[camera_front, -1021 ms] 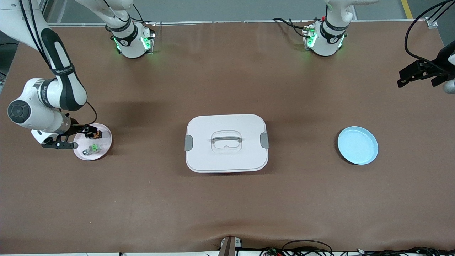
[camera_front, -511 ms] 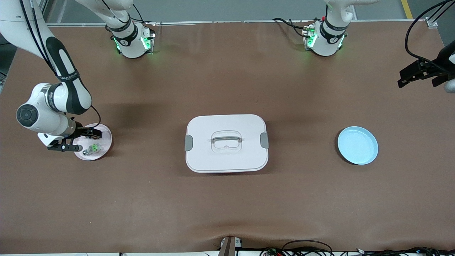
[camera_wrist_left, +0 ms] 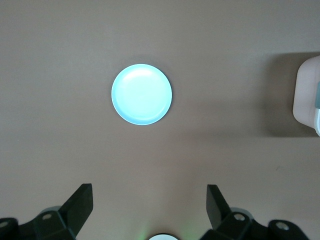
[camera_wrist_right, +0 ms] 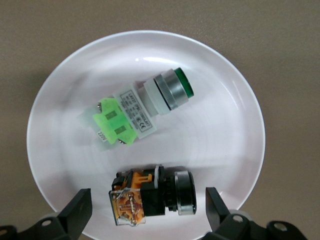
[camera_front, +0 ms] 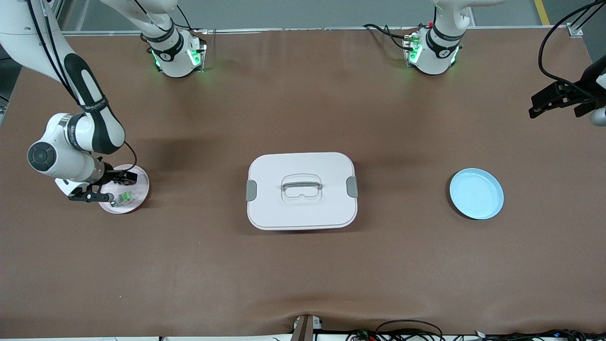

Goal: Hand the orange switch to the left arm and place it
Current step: 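Grasp the orange-bodied black switch with the right gripper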

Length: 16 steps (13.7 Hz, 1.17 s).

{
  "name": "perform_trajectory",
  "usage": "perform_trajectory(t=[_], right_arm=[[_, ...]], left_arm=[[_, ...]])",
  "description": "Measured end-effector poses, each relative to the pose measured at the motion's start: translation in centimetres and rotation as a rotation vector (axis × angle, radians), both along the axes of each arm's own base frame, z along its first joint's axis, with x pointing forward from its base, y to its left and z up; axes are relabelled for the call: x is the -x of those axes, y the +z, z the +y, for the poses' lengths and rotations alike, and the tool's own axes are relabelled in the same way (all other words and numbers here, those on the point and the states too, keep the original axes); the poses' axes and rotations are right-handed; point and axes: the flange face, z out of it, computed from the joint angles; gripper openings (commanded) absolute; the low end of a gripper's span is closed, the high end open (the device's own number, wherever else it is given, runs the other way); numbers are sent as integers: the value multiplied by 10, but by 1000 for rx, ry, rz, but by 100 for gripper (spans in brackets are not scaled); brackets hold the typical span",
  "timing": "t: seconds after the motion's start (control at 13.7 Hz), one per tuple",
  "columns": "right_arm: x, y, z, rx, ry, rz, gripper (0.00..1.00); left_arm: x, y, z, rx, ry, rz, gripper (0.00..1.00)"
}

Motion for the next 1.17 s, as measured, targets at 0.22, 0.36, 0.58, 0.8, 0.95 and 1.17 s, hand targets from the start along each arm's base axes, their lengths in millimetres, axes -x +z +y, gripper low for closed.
perform_trajectory(t=[0.22,0.36,0.58,0.8,0.95,1.17], right_arm=[[2,-5,-5,1,-2,8,100],[3,-9,-5,0,-1,14,100],[5,-14,-5,-2,1,22,100],[6,-18,-5,-4,6,20,100],[8,-23,-4,-5,9,17,85],[8,-25,-4,-6,15,16,52]], left_arm=[[-1,-1,0,0,0,-1,100],[-1,-1,0,0,0,-2,100],[-1,0,0,0,0,-4,100],[-2,0,0,0,0,-4,100],[-2,-1,0,0,0,-6,100],[-4,-1,0,0,0,-8,100]])
